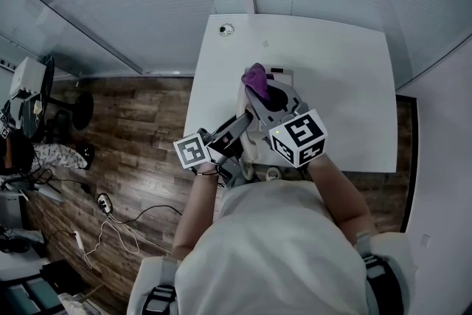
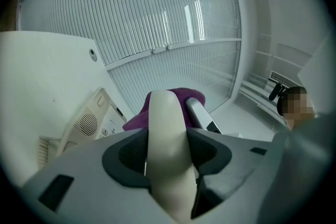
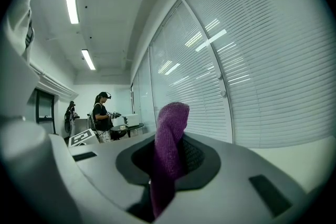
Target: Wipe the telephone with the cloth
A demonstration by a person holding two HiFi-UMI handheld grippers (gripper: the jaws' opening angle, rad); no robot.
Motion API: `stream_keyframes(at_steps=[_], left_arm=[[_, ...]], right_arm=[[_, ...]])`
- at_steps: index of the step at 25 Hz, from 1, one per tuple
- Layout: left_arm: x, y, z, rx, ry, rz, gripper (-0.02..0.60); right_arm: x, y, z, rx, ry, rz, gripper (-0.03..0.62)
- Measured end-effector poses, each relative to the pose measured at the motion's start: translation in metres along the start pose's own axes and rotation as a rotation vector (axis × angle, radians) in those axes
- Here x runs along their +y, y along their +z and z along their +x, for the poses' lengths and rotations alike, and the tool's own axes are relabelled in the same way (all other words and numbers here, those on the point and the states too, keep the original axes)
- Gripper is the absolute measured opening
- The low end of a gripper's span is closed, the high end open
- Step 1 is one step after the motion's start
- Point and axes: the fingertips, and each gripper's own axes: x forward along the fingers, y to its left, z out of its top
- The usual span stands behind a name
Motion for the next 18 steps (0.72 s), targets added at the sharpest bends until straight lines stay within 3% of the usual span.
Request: stream_keyframes(at_steps=[18], left_arm=[[-0.013, 0.015, -0.006, -0.062, -0.066, -0.031, 0.222]], right_arm=[[0.01, -0.012, -0.012, 0.007, 0.015, 0.017, 0.06]])
